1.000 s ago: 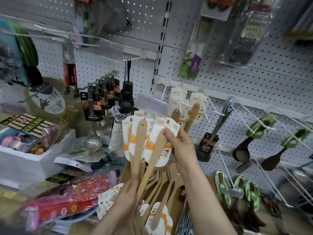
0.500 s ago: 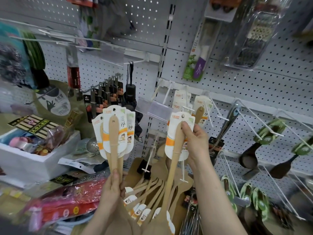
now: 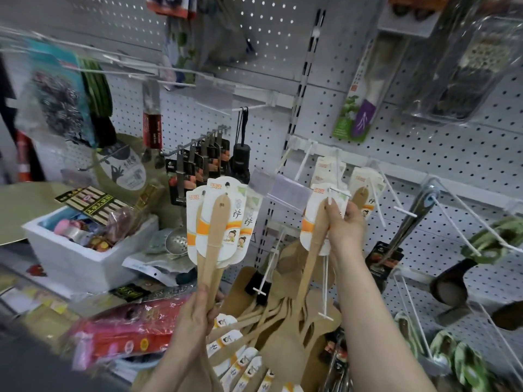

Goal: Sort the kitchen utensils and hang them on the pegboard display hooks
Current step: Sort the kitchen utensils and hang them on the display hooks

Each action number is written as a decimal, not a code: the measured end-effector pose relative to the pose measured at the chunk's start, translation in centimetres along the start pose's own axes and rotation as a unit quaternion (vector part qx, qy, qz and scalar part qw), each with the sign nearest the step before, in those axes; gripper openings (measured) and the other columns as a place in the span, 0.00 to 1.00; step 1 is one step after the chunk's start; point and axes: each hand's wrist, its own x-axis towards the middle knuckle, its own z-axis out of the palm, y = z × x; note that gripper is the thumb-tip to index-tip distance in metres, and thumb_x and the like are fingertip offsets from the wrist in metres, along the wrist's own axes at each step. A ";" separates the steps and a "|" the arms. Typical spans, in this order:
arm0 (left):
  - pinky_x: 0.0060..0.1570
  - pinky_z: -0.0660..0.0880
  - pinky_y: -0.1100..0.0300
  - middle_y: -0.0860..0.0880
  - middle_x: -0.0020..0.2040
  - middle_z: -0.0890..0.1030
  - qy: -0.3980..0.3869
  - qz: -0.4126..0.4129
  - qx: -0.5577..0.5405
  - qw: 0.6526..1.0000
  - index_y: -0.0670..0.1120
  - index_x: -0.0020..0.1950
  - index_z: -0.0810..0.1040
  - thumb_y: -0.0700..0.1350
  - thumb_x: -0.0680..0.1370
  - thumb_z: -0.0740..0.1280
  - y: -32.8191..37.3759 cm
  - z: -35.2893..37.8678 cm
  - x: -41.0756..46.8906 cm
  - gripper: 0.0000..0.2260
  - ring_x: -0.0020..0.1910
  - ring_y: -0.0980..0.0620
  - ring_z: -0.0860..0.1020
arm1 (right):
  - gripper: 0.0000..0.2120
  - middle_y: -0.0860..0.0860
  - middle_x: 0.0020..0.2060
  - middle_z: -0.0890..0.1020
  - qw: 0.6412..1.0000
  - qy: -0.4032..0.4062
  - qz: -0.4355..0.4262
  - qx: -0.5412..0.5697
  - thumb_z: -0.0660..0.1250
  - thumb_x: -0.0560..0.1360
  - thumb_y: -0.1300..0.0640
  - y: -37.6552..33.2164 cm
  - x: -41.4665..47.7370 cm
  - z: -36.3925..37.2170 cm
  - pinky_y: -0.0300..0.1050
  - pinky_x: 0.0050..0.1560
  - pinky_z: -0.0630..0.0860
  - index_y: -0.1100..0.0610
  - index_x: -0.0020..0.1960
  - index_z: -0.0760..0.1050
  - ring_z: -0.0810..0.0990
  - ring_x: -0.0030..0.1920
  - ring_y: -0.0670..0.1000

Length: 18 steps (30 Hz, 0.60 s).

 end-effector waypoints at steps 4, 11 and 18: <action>0.25 0.61 0.63 0.54 0.25 0.69 0.023 -0.019 -0.012 0.999 0.43 0.42 0.76 0.63 0.74 0.53 0.1 -0.6 0.3 0.24 0.24 0.55 0.64 | 0.14 0.52 0.54 0.83 0.999 0.020 0.004 -0.034 0.69 0.77 0.50 0.8 0.9 0.0 0.37 0.42 0.75 0.56 0.59 0.75 0.82 0.48 0.47; 0.27 0.61 0.60 0.51 0.29 0.67 -0.057 -0.024 -0.021 0.998 0.42 0.48 0.77 0.74 0.68 0.58 -0.7 0.3 0.3 0.35 0.27 0.54 0.63 | 0.14 0.51 0.49 0.76 0.975 0.107 -0.136 -0.138 0.71 0.75 0.49 2.5 -2.8 0.2 0.50 0.53 0.75 0.51 0.55 0.69 0.77 0.50 0.52; 0.27 0.61 0.63 0.53 0.28 0.67 -0.130 -0.028 -0.021 0.991 0.40 0.47 0.75 0.59 0.76 0.57 -0.3 2.7 -0.9 0.22 0.26 0.55 0.64 | 0.09 0.47 0.38 0.82 0.991 -0.101 -0.076 -0.044 0.65 0.80 0.49 1.8 -6.8 1.2 0.48 0.46 0.76 0.52 0.47 0.80 0.80 0.40 0.48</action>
